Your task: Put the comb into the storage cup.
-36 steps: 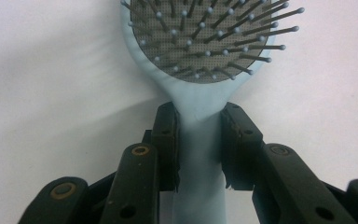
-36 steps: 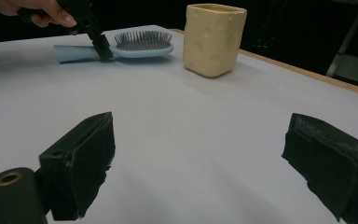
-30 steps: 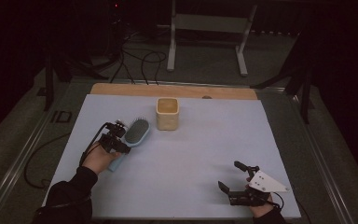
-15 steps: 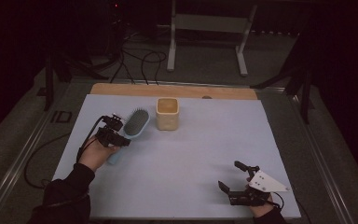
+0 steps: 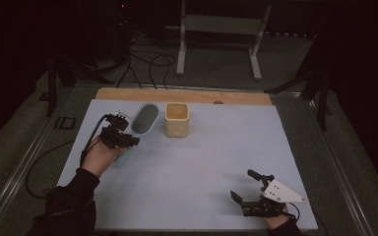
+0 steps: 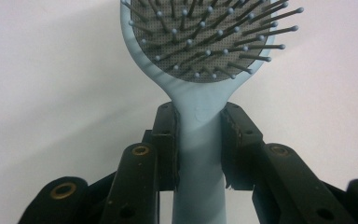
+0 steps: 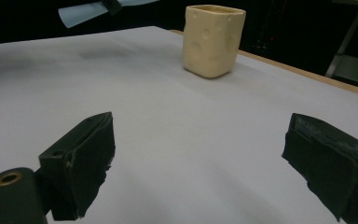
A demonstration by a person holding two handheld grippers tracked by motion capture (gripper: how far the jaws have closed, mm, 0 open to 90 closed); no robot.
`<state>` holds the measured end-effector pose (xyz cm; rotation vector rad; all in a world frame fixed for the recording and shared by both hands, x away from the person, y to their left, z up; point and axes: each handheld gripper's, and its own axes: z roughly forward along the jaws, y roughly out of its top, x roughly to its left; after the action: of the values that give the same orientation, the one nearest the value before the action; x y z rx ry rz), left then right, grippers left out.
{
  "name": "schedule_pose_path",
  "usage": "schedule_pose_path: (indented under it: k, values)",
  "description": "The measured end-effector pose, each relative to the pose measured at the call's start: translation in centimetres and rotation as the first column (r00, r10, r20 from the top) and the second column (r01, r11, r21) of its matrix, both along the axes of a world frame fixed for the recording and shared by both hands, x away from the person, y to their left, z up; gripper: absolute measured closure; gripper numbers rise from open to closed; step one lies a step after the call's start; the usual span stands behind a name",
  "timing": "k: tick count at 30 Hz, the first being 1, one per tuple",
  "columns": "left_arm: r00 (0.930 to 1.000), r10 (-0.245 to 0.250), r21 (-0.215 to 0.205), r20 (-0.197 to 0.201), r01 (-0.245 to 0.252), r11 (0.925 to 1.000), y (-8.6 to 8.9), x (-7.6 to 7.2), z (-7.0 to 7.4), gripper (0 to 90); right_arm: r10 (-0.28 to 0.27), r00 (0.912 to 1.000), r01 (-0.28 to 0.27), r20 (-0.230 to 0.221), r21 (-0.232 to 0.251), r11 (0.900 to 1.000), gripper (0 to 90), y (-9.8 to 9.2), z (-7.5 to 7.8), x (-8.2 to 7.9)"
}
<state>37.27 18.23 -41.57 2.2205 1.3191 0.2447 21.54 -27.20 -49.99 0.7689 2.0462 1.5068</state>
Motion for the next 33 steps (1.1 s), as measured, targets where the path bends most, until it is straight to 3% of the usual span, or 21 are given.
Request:
schedule_pose_path:
  k: [13, 15, 23, 33]
  values:
    - [0.9979, -0.014, -0.041, 0.064, 0.017, 0.999, -0.2, 0.1, 2.2, 70.2, 0.001, 1.0, -0.001, 0.0, -0.001, 1.0, 8.8, 0.1, 0.0, 0.0]
    - [0.9957, -0.018, -0.051, 0.091, 0.022, 0.9984, -0.3, 0.2, 2.8, 70.2, 0.001, 1.0, -0.001, 0.0, -0.002, 1.0, 8.8, 0.1, 0.0, 0.0]
    - [0.9922, -0.023, -0.071, 0.123, 0.032, 0.9969, -0.7, 0.6, 4.0, 70.2, 0.001, 1.0, -0.001, -0.002, 0.002, 1.0, 8.8, 0.1, 0.0, 0.0]
    - [0.9862, -0.046, -0.069, 0.159, 0.058, 0.9959, -1.8, 1.0, 5.0, 70.2, 0.003, 1.0, -0.003, -0.002, 0.002, 1.0, 8.8, 0.1, -0.1, 0.0]
